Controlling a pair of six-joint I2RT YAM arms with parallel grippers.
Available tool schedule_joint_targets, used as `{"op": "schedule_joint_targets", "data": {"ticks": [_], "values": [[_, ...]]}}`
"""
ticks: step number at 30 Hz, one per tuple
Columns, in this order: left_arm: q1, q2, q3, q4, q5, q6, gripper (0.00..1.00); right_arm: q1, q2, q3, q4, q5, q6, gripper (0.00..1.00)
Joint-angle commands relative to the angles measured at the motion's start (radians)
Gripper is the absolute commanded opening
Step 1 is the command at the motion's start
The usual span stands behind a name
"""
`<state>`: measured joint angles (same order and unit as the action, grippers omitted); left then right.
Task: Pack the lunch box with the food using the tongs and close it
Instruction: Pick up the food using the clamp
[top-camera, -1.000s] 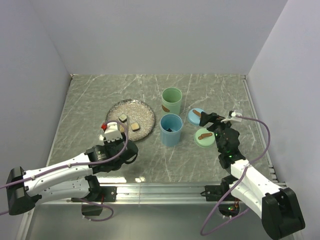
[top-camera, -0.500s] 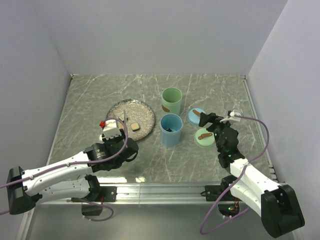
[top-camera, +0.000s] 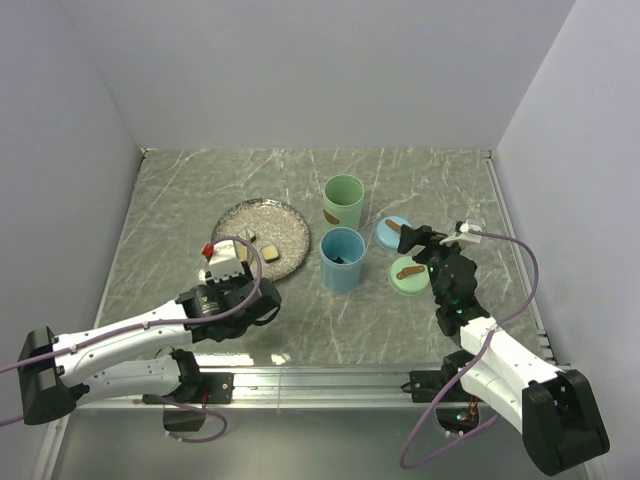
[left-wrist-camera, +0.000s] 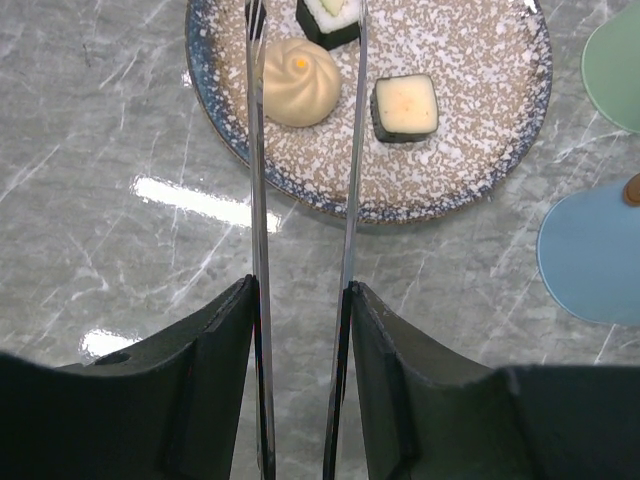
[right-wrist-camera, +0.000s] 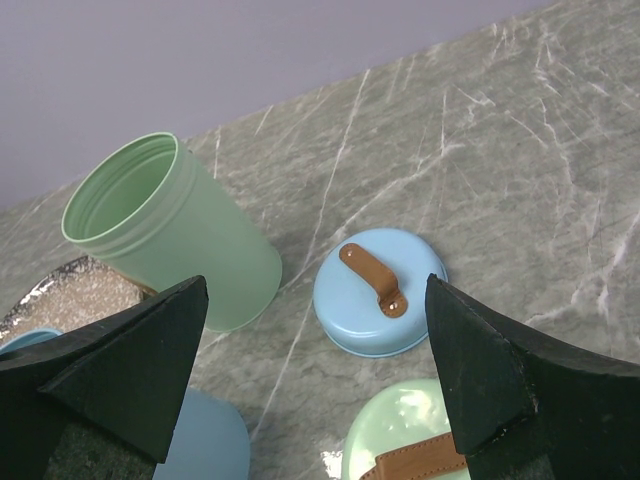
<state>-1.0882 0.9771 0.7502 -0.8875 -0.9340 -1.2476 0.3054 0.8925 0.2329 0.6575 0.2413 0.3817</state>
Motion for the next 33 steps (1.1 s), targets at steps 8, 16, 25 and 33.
{"op": "schedule_joint_targets", "data": {"ticks": [8, 16, 25, 33], "values": [[-0.006, 0.048, -0.012, 0.007, 0.024, -0.046, 0.49, 0.006, -0.033, -0.001, 0.01, -0.002, 0.005, 0.96], [-0.006, 0.04, -0.034, 0.036, 0.052, -0.038, 0.52, 0.008, -0.043, -0.006, 0.007, -0.003, 0.006, 0.95], [-0.006, 0.011, -0.04, 0.05, 0.049, -0.026, 0.53, 0.008, -0.041, -0.003, 0.005, 0.0, 0.006, 0.95], [-0.007, 0.005, -0.052, 0.05, 0.054, -0.024, 0.41, 0.008, -0.04, -0.003, 0.005, -0.002, 0.006, 0.95]]}}
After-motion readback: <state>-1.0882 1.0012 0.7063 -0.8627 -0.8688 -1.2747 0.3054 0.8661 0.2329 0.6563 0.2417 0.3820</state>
